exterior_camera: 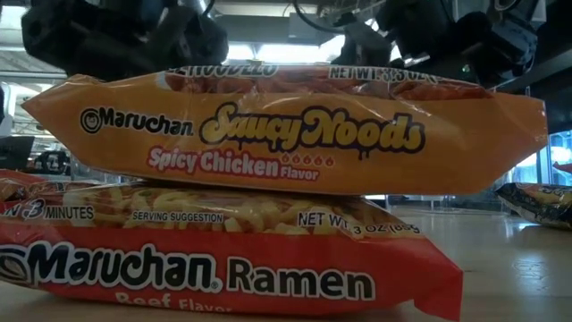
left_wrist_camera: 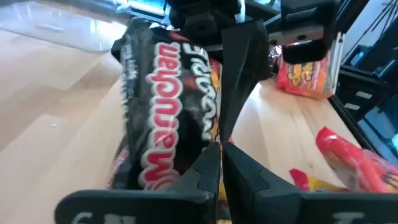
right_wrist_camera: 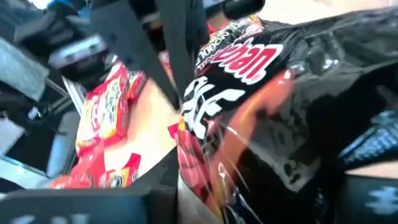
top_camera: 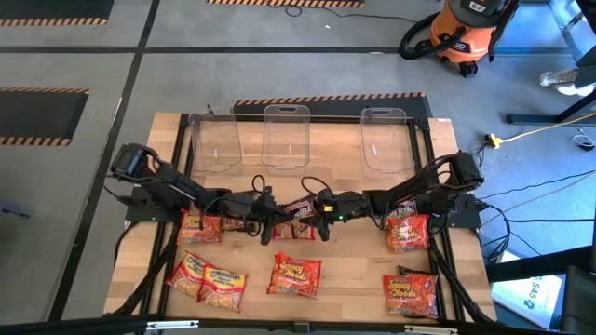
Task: Sort Maruchan noodles
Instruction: Put the black noodle pack into the right transparent bin
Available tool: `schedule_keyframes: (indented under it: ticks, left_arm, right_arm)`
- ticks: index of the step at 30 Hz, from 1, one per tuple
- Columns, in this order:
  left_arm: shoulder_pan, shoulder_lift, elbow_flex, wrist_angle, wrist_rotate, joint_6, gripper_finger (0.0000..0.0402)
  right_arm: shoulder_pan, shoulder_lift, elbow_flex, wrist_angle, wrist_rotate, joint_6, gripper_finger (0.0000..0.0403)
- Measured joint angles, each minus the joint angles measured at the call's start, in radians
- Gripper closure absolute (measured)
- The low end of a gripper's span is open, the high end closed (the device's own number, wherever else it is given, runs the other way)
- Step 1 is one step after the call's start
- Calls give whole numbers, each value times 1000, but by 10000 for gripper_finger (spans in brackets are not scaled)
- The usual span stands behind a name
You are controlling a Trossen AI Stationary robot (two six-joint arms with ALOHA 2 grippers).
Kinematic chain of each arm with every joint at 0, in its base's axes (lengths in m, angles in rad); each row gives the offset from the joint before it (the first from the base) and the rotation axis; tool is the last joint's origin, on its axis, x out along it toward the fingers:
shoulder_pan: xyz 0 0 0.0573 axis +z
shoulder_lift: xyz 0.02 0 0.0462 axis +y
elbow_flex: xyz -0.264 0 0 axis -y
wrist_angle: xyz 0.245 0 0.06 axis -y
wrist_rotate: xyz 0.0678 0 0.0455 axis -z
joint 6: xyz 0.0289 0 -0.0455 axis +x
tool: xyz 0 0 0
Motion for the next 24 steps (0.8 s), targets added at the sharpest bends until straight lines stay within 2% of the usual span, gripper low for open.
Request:
schedule_keyframes:
  ticks: [7,13,20,24]
  left_arm:
    - [1,-180,0,-166,-7,6,390]
    - [1,-288,0,-152,-53,103,390]
    - [1,-316,0,-62,-57,105,390]
    - [4,-315,0,-52,-78,115,390]
  right_arm:
    - [0,-145,-1,-203,27,-122,261]
    - [0,-335,-1,-383,88,-275,292]
    - [0,-504,-1,-511,151,-381,276]
    - [0,-556,-1,-527,159,-430,286]
